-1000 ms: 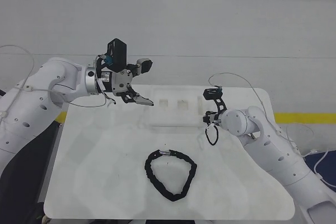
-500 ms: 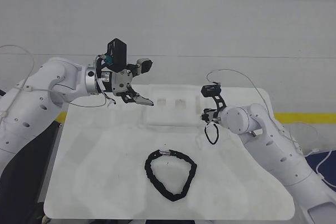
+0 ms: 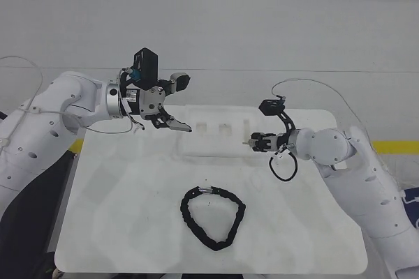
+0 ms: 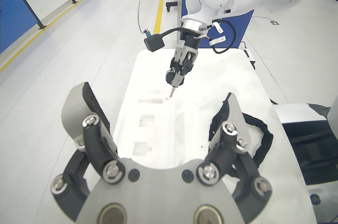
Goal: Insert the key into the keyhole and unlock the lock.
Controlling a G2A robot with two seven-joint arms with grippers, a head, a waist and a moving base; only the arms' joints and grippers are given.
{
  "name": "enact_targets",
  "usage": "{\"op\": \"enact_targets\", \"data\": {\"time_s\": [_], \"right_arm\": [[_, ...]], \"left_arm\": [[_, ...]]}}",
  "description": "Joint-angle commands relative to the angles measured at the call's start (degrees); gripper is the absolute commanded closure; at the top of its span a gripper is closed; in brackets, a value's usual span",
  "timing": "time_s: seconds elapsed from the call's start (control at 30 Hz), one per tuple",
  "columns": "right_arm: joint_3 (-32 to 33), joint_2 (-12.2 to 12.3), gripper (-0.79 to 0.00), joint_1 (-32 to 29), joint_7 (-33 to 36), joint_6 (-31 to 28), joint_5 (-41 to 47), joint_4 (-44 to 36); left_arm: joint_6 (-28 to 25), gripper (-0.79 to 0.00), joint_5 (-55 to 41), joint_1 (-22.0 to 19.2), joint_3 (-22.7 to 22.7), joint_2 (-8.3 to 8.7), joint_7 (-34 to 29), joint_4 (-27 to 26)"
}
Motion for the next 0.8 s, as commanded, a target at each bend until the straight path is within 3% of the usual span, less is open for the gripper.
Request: {"op": "enact_targets", "data": {"time_s": [0.0, 0.43, 0.77], "right_arm": [[2.5, 0.3, 0.0, -1.3, 0.6, -2.3, 4.3, -0.8], [14.7, 2.1, 0.0, -8.4, 4.7, -13.9, 28.1, -6.0], [19.7, 3.0, 0.0, -10.9, 4.0, -18.0, 32.5, -7.9]], "left_arm": [[0.0, -0.785, 0.0, 0.0, 0.0, 0.0, 0.0, 0.0], [0.0, -0.785, 0.0, 0.0, 0.0, 0.0, 0.0, 0.0], [0.0, -0.785, 0.0, 0.0, 0.0, 0.0, 0.0, 0.0]]}}
